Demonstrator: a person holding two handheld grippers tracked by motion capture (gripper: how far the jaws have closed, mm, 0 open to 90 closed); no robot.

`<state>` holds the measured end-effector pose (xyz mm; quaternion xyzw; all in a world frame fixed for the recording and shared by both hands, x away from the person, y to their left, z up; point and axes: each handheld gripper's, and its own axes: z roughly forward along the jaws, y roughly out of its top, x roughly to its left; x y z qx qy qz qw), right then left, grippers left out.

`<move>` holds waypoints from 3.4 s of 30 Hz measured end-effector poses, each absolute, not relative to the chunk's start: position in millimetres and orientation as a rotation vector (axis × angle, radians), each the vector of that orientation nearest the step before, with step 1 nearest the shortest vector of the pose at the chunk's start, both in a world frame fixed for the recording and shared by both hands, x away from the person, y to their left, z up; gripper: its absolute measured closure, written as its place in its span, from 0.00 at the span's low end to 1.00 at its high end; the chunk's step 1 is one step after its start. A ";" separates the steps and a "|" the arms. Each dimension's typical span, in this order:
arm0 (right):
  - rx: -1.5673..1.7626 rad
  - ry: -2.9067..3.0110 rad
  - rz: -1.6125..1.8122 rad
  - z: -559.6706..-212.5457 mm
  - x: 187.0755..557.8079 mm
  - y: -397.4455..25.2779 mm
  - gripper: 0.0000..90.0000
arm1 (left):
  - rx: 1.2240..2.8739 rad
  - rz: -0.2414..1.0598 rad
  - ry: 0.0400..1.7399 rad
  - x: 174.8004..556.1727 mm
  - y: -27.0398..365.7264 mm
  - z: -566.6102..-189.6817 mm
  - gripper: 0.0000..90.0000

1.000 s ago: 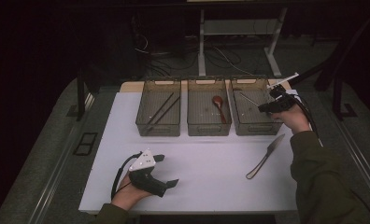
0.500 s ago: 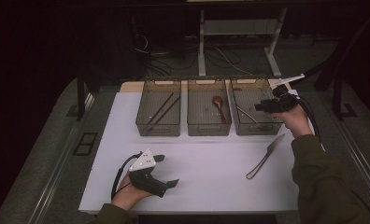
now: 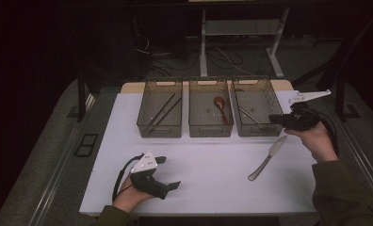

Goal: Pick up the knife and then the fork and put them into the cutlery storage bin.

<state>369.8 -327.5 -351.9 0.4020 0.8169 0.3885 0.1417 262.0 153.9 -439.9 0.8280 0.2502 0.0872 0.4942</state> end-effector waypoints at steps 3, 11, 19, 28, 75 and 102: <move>1.157 2.391 1.076 -360.4 363.5 -328.4 0.99 | 2.006 0.213 0.607 262.0 154.1 -439.7 0.00; 1.197 2.474 0.890 -395.7 365.4 -328.0 0.99 | 2.003 0.213 0.607 261.4 154.7 -439.8 0.00; 1.216 2.520 0.727 -425.0 375.8 -324.7 0.99 | 2.010 0.214 0.607 261.7 154.3 -439.7 0.00; 1.214 2.532 0.665 -431.4 379.7 -322.1 0.99 | 2.014 0.212 0.600 261.4 153.8 -440.1 0.00; 1.215 2.698 0.663 -416.6 331.8 -360.5 0.94 | 2.013 0.206 0.603 261.0 153.7 -440.2 0.00; 0.800 2.970 0.437 -419.5 355.7 -288.1 0.82 | 2.017 0.200 0.600 261.6 151.7 -441.7 0.00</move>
